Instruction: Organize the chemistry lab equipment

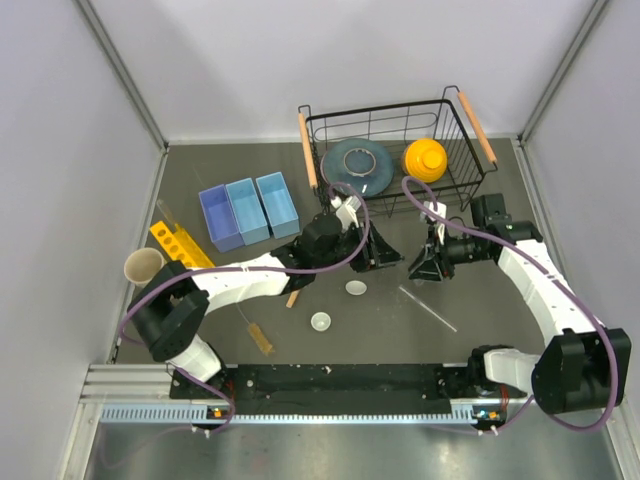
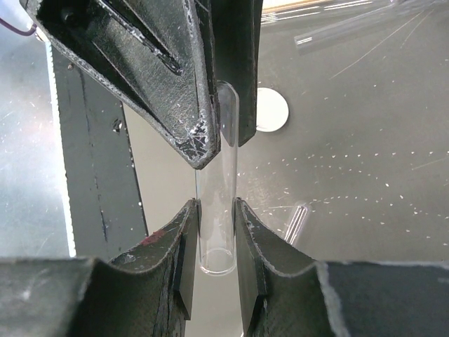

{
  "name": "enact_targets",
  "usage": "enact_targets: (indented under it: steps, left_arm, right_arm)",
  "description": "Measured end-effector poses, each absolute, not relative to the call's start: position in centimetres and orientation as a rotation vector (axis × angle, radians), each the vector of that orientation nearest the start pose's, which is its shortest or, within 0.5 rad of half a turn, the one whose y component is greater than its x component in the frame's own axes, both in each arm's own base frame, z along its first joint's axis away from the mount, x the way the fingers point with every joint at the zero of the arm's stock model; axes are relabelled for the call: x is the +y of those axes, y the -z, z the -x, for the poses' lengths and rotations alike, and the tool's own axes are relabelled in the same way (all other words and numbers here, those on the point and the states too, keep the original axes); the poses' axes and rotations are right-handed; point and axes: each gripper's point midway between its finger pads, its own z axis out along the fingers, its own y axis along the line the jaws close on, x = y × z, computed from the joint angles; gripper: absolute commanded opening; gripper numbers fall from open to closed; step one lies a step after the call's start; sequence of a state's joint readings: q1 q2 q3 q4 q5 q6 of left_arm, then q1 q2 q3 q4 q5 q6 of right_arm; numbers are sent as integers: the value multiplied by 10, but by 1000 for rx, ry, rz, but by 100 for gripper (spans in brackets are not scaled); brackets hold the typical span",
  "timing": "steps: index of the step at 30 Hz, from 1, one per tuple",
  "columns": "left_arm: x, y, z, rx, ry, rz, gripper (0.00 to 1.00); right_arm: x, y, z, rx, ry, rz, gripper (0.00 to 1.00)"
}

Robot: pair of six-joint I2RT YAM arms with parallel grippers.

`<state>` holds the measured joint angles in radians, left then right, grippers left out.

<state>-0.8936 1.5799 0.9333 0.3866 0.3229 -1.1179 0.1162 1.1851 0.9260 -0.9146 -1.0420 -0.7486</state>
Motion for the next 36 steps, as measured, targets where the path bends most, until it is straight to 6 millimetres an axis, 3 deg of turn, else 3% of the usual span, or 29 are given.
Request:
enact_targets:
  steps: [10,15,18,22,25,30,34,36]
  left_arm:
    - [-424,-199,-222,2190,1587,-44,35]
    - [-424,-198,-222,2190,1579,-55,19]
    - [-423,-197,-222,2193,1573,-61,16]
    - [-418,-190,-218,2229,1527,-79,13]
    - [-406,-192,-215,2245,1461,-101,13]
    - [-364,-214,-211,2223,1320,-139,13]
    - [-305,-235,-222,2179,1139,-85,13]
    - [-265,-243,-232,2150,1020,-32,14]
  right_arm:
    - [163,-166,-202,1947,-1100,1161,25]
    - [165,-165,-202,1956,-1102,1157,29]
    - [165,-165,-202,1958,-1103,1152,40]
    - [166,-166,-204,1958,-1104,1145,69]
    - [166,-167,-204,1953,-1102,1144,75]
    - [167,-172,-204,1926,-1087,1153,77]
    - [163,-172,-211,1928,-1032,1148,78]
    - [160,-173,-217,1928,-993,1137,78]
